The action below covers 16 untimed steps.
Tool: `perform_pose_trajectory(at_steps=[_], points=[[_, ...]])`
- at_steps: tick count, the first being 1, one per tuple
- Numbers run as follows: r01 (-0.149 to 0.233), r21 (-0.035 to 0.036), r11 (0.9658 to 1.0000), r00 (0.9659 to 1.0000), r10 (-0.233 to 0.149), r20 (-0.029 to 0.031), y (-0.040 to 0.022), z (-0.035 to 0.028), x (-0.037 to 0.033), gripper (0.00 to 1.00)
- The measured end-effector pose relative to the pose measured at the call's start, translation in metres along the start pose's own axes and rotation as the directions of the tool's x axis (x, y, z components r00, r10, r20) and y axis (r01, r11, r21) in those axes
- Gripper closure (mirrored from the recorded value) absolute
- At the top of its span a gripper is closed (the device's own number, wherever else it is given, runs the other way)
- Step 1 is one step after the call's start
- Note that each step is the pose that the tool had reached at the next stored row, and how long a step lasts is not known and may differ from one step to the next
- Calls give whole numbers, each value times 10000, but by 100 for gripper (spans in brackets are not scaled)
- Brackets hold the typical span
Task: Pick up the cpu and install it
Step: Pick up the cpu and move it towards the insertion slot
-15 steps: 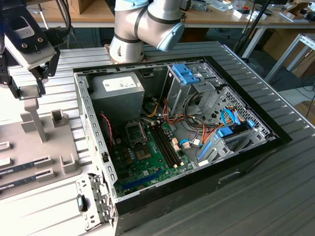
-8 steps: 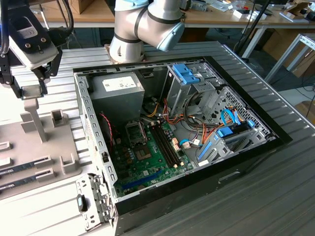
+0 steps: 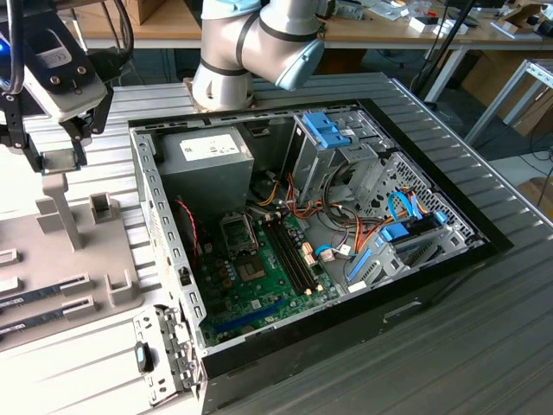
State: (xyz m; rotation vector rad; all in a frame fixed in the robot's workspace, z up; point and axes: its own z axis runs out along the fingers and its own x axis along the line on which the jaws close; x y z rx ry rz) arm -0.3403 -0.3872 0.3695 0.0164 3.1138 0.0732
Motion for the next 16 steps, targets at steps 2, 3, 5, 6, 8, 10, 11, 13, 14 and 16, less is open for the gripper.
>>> perform_pose_trajectory(at_steps=[2,3,5,6,8,10,11,13,14,16], points=[[0,0,10000,10000,0,0,0,1,-7,53],[0,0,10000,10000,0,1,0,1,-9,53],[0,0,10000,10000,0,0,0,1,-16,53],[0,0,10000,10000,0,0,0,2,-19,53],[0,0,10000,10000,0,0,0,2,-27,53],[0,0,10000,10000,0,0,0,3,-34,53],[0,0,10000,10000,0,0,0,3,-37,53],[0,0,10000,10000,0,0,0,4,-44,53],[0,0,10000,10000,0,0,0,4,-48,53],[0,0,10000,10000,0,0,0,5,-54,53]])
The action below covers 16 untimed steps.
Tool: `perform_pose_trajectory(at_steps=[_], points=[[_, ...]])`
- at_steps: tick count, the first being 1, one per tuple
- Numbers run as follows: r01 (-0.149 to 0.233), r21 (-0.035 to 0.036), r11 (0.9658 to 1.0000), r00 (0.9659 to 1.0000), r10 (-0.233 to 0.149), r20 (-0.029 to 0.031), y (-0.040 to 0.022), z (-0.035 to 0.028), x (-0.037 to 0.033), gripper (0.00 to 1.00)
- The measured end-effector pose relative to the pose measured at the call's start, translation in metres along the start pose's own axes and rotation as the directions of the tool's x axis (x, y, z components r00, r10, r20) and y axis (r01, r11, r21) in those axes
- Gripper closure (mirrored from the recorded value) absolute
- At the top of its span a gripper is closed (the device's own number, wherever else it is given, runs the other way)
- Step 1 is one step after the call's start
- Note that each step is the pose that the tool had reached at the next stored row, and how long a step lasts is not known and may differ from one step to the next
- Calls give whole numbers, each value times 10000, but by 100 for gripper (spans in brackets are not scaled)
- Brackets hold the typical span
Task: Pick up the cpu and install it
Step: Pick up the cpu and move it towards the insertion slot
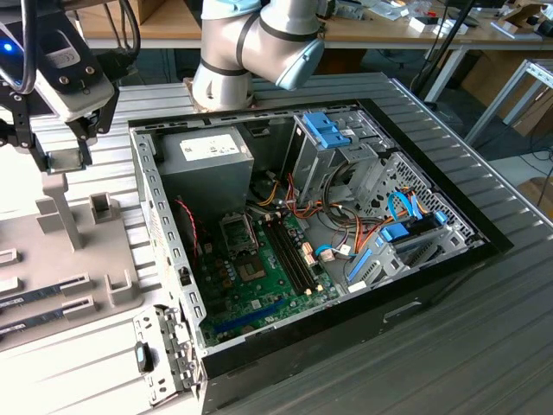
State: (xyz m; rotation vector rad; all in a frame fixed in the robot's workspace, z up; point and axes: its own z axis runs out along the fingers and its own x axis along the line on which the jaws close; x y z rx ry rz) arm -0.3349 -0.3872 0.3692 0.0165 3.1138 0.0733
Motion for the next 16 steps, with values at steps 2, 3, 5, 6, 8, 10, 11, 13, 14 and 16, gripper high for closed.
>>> perform_pose_trajectory(at_steps=[2,3,5,6,8,10,11,13,14,16], points=[[0,0,10000,10000,0,0,0,1,-5,53],[0,0,10000,10000,0,0,0,1,-10,53],[0,0,10000,10000,0,0,0,1,-17,53],[0,0,10000,10000,0,0,0,2,-21,53],[0,0,10000,10000,0,0,0,2,-28,53],[1,0,10000,10000,-1,0,0,3,-35,53],[0,-1,10000,10000,0,0,0,3,-38,53],[1,0,10000,10000,-1,0,0,4,-47,53],[0,0,10000,10000,0,0,0,4,-56,53],[0,0,10000,10000,0,0,0,5,-66,53]])
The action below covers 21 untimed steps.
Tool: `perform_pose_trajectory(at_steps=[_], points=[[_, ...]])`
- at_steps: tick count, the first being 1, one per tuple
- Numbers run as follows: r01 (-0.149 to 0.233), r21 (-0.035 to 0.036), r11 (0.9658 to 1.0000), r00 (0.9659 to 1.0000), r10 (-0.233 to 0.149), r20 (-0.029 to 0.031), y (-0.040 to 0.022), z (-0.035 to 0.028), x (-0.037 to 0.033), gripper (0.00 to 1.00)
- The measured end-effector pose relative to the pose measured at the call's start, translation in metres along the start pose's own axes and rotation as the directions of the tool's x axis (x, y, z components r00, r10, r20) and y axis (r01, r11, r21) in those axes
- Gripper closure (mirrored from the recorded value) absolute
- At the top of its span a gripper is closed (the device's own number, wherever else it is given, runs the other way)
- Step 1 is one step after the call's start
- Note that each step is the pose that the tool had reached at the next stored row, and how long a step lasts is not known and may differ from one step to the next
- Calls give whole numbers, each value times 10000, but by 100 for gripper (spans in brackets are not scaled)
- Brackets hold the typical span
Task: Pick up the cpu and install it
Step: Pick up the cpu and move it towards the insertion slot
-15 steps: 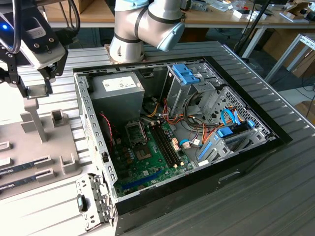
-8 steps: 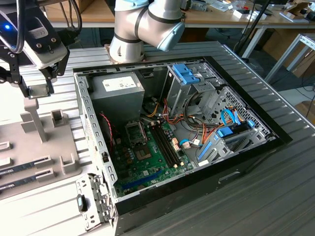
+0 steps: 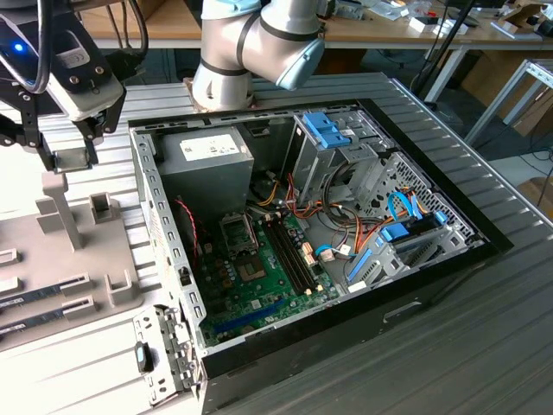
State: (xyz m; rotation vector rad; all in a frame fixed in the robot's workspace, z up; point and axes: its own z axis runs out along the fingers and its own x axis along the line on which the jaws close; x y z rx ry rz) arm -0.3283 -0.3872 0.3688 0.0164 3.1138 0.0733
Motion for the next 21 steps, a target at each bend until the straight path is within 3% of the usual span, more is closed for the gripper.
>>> perform_pose_trajectory(at_steps=[4,6,9,21], points=[[0,0,10000,10000,0,0,0,1,-16,53],[0,0,10000,10000,0,0,1,6,-91,53],[0,0,10000,10000,0,0,1,8,-113,53],[0,0,10000,10000,0,1,1,11,-150,53]])
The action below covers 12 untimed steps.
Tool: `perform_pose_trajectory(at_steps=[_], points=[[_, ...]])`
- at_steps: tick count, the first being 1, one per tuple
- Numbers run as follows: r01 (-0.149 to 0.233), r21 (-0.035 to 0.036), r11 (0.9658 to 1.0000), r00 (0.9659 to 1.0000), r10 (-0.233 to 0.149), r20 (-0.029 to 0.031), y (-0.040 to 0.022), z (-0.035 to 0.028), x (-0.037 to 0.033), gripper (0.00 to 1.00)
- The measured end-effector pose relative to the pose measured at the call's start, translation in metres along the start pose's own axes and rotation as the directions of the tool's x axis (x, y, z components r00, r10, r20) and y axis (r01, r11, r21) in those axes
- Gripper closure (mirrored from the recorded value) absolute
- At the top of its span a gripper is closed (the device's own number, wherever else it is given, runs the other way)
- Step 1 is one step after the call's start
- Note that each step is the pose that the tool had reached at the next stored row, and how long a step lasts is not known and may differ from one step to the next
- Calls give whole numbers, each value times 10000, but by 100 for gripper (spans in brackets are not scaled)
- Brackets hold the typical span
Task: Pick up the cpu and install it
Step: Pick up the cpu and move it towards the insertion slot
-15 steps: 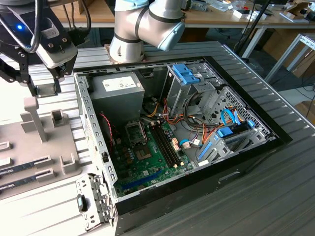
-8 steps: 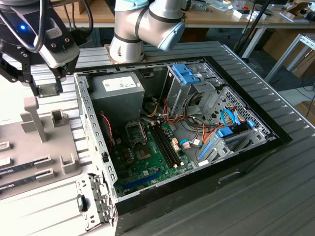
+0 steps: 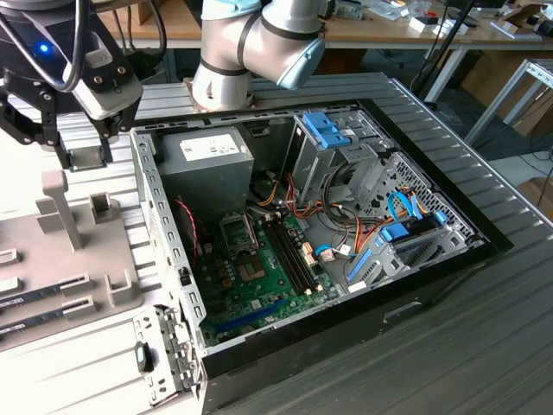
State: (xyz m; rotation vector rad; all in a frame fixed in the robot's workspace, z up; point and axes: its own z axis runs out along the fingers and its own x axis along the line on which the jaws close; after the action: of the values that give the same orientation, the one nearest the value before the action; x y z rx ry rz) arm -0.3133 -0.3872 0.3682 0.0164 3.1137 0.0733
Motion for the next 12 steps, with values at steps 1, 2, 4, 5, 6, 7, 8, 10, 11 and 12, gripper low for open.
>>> perform_pose_trajectory(at_steps=[1,2,4,5,6,7,8,10,11,12], points=[[0,1,10000,10000,0,-1,0,0,-3,53],[0,0,10000,10000,0,-1,0,0,-6,53],[0,0,10000,10000,0,0,0,1,-13,53],[0,0,10000,10000,0,-1,0,1,-18,53],[0,1,10000,10000,0,-1,0,1,-21,53],[0,0,10000,10000,0,0,0,1,-24,53],[0,0,10000,10000,0,0,0,2,-27,53],[0,1,10000,10000,0,-1,0,2,-33,53],[0,0,10000,10000,0,0,0,3,-39,53],[0,0,10000,10000,0,0,0,3,-42,53]])
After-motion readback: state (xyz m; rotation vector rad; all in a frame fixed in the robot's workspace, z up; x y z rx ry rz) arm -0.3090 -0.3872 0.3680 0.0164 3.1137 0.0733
